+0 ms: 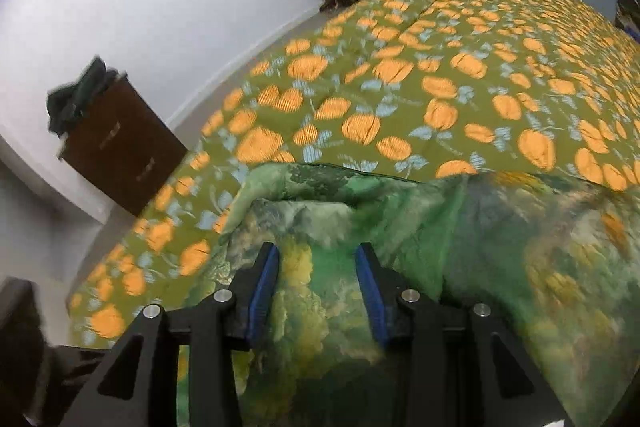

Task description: Fold large clothes

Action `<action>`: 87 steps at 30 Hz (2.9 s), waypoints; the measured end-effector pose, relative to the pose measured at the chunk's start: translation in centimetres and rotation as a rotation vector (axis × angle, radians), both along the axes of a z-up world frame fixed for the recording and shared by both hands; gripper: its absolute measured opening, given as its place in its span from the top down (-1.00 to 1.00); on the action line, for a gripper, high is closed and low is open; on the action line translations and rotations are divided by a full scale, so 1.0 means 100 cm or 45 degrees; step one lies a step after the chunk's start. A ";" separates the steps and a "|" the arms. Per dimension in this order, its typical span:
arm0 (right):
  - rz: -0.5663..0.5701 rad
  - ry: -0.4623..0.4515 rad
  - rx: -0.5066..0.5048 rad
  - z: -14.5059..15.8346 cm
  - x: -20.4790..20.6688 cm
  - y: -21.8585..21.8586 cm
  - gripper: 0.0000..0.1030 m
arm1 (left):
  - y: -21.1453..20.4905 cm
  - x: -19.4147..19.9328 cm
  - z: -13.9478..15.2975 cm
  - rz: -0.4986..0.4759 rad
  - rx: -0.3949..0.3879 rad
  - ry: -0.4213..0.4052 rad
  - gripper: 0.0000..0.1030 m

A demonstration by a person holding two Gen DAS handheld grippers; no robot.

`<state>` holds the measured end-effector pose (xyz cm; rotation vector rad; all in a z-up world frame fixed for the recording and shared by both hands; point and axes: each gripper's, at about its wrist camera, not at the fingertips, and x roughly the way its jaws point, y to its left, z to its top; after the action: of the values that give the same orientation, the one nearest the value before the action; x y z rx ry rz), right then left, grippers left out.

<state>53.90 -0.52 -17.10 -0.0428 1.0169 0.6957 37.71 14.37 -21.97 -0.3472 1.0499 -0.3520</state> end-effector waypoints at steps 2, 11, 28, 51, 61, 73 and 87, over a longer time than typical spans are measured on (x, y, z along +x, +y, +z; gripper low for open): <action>-0.013 -0.025 0.013 0.018 -0.014 -0.016 0.19 | 0.000 -0.002 0.000 0.000 0.008 -0.002 -0.05; 0.040 -0.158 -0.081 0.055 -0.143 -0.109 0.19 | -0.003 -0.003 0.001 -0.005 0.047 -0.014 -0.05; -0.323 -0.065 0.081 0.039 -0.176 -0.200 -0.66 | 0.050 0.007 0.044 0.058 -0.309 -0.001 -0.80; -0.304 0.455 0.622 -0.096 -0.048 -0.205 -0.92 | 0.020 0.090 -0.060 -0.084 -0.551 0.271 -0.99; -0.169 0.171 0.304 -0.049 -0.043 -0.162 -0.37 | -0.010 0.087 -0.035 -0.074 -0.507 0.147 -0.25; -0.066 -0.148 0.448 0.033 0.032 -0.173 -0.29 | -0.047 0.151 0.062 -0.077 -0.504 -0.151 -0.16; -0.186 0.263 0.594 -0.101 0.150 -0.245 -0.71 | -0.095 0.249 -0.026 -0.039 -0.424 -0.011 -0.87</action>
<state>68.93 -24.97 -27.18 0.5135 1.0197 0.7990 62.65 4.82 -24.52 -0.6270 0.9887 -0.5576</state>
